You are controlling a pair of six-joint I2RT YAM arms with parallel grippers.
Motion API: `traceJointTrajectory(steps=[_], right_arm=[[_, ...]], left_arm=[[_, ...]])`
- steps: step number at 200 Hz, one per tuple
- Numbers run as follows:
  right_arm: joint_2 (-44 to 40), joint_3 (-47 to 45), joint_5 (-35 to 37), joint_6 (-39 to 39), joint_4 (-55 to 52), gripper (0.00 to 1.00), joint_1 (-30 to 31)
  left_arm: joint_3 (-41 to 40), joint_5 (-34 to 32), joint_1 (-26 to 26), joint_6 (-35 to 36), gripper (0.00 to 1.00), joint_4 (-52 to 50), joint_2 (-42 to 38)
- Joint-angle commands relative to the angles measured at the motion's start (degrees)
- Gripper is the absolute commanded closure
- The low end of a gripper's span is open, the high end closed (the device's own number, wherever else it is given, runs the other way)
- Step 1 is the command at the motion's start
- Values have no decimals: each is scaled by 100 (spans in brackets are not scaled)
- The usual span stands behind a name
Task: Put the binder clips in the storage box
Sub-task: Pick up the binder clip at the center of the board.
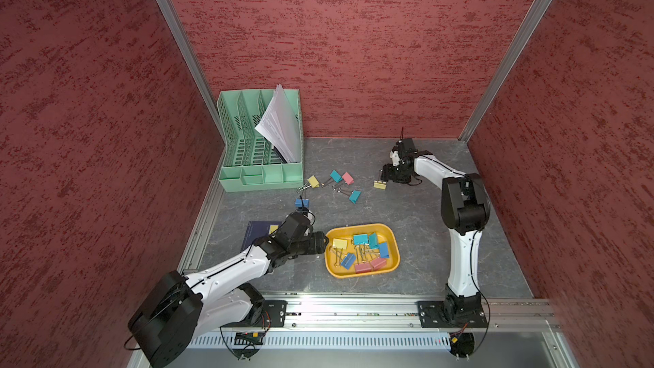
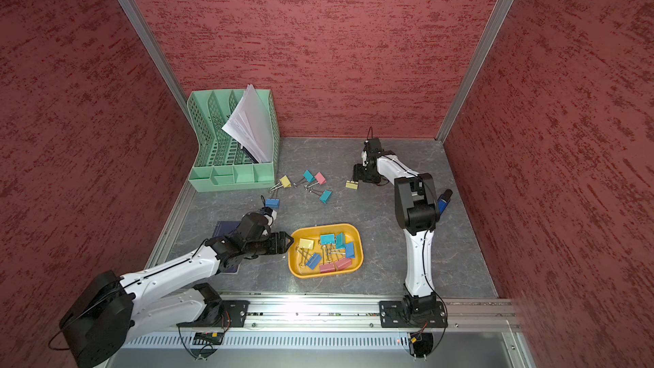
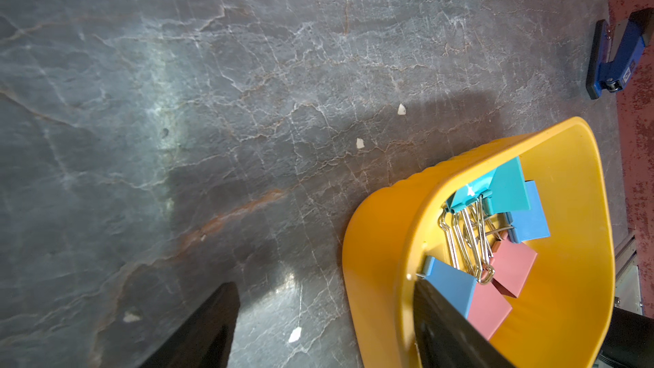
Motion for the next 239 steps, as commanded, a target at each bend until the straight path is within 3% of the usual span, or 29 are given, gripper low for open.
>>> traceJointTrajectory(steps=[1,57,142,239], right_arm=[[-388,-234,7,69,286,31,120],[-462,-161,596,443,-256,26,662],[-270,120,1663,722,-990,21,868],[-240,-25,1400,1481,-809,20,1177]], left_arm=[[-77,-48,31,54,20,-90,-165],[-133,-73,36,64,20,-143,-344],[-224,-54,45,143,19,-99,-438],[-365,79,132,248,19,48,-507]])
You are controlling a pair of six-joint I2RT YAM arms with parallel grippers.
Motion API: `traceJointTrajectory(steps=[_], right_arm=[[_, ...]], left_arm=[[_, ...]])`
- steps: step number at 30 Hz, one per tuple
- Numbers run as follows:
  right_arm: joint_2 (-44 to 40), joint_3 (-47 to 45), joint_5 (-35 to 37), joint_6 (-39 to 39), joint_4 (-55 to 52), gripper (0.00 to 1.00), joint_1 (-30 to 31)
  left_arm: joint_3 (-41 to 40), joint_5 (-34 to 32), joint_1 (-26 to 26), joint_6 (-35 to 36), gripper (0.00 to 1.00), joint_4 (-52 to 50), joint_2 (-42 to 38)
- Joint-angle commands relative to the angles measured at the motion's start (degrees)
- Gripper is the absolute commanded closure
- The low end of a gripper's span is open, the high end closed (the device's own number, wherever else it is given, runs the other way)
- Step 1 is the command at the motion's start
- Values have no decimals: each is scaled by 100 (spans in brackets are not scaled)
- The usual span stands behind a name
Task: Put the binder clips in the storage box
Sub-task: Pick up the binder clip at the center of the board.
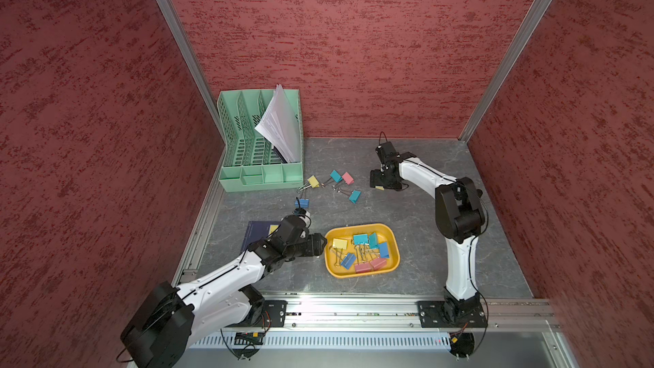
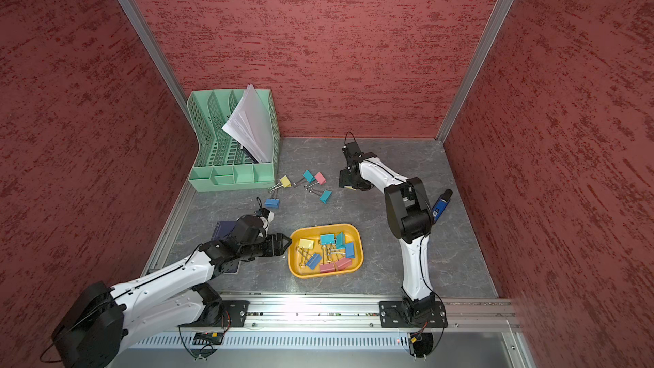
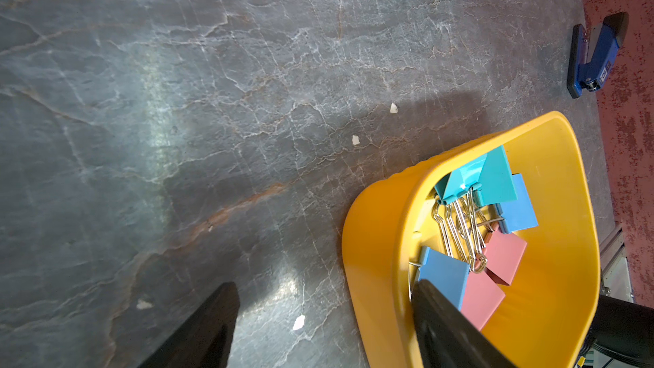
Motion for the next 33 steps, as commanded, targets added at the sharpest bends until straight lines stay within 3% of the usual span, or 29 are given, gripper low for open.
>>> traceJointTrajectory(steps=[1,22,28,33], right_arm=[[106,6,72,313,-2,20,123],[611,357,613,764,-111,20,151],[772,542,733,789,-185,25,151],[852,560,807,755,-204,36,151]], left_arm=[[-116,29,67,139,19,16,-89],[-240,338,281,328,19,170,-106],[-227,384,314,353,19,240,-9],[-196,403,326,356,19,232,32]])
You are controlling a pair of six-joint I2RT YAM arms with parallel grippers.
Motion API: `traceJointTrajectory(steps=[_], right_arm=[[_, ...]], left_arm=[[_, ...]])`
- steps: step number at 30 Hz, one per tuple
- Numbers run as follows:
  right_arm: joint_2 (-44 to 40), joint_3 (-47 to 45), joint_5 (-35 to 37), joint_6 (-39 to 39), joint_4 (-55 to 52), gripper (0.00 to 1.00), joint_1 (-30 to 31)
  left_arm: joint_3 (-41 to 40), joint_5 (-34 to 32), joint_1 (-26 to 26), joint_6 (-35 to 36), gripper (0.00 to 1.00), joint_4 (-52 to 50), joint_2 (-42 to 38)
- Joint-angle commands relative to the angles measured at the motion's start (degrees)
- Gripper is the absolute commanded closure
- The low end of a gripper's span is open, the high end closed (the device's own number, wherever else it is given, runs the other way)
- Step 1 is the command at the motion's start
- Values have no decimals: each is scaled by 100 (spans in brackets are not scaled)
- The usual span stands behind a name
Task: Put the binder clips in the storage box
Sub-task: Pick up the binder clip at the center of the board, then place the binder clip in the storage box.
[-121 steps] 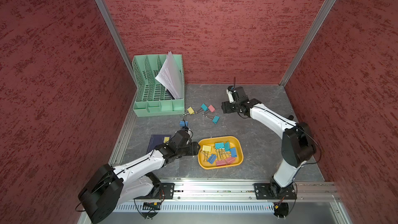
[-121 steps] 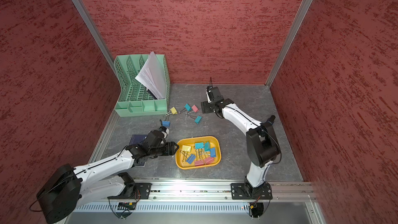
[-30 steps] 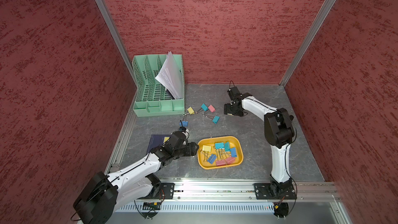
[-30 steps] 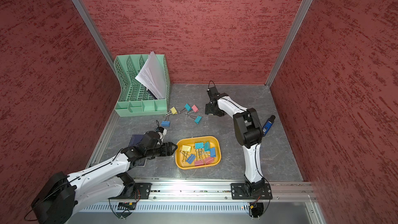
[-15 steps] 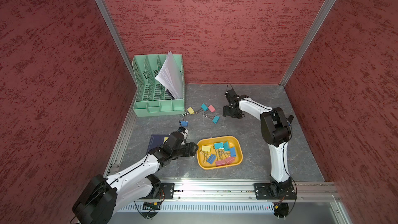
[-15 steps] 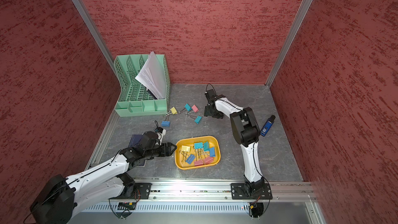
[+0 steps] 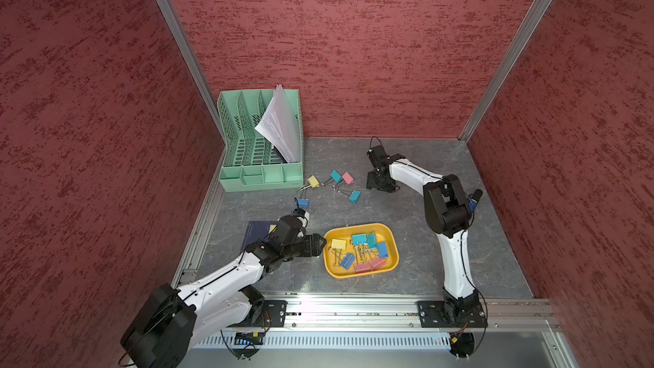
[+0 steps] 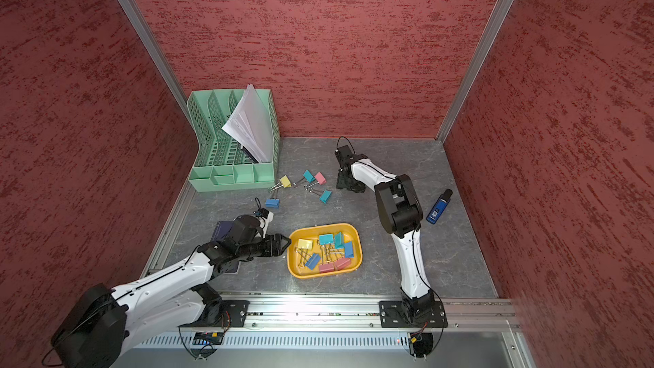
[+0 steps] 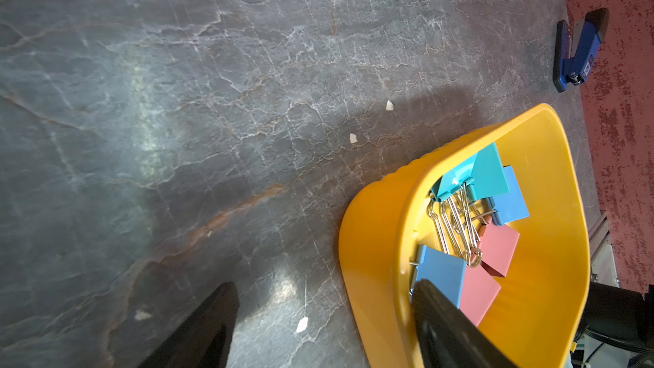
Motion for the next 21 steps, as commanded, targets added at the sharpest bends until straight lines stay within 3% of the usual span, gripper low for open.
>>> traceJointTrajectory(steps=[1,8,15,21], right_arm=[[159,80,253,37,-125,38,25],[-71,153,492,-241,-66,51,22],[-856,-351,623,-655,160,53,154],[-2048,-1360,526,-1014,246,53,772]], left_arm=[[-28,12,64,109,19,-31,27],[-36,14,85,105,19,-74,-1],[-28,-6,86,97,19,-80,25],[-19,-14,103,88,19,-92,43]])
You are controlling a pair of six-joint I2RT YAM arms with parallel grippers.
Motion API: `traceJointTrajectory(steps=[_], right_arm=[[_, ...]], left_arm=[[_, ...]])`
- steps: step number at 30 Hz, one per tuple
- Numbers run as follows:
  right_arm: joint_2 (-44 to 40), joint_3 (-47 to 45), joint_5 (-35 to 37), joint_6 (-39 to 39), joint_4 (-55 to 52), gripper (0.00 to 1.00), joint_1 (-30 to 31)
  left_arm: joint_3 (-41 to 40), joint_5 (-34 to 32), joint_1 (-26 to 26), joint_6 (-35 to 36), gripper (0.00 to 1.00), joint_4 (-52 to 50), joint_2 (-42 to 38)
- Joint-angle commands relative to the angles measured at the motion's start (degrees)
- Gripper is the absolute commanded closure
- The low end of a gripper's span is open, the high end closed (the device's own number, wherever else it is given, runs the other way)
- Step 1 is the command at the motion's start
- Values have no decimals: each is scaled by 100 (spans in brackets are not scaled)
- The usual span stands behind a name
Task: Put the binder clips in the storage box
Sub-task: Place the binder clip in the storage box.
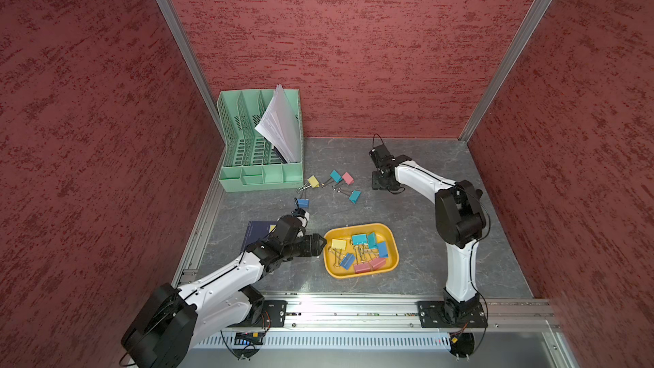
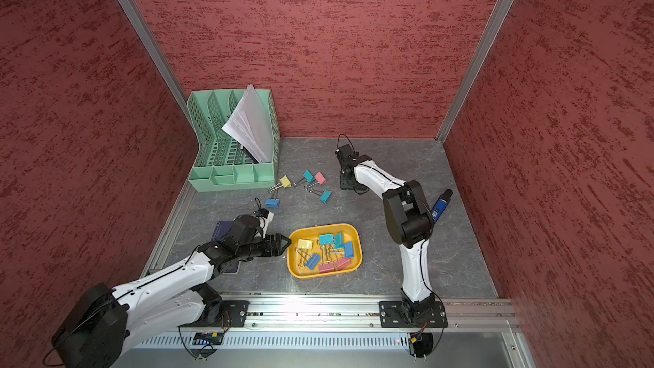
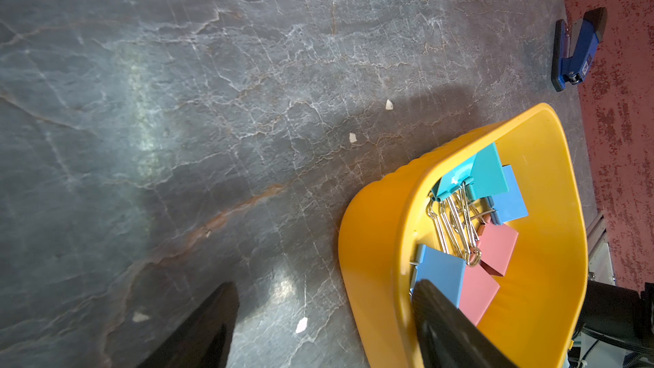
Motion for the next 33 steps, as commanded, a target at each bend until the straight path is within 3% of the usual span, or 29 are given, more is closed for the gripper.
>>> traceJointTrajectory(steps=[1,6,10,18,33], right_arm=[[-1033,-709,-7,-288,177,53,589],[-2044,-1611,-432,-145,151,53,1461],[-2519,-2070,-271,392,69,52,2417],[-2566,-2536,-216,1371,449,52,3747],[-2038,-2679,-327,2247,947,52,4298]], left_arm=[[-28,-75,59,70,19,-98,38],[-19,-106,69,70,19,-84,65],[-10,-114,73,68,19,-97,74],[-10,-122,71,70,19,-86,103],[-27,-83,51,83,19,-64,93]])
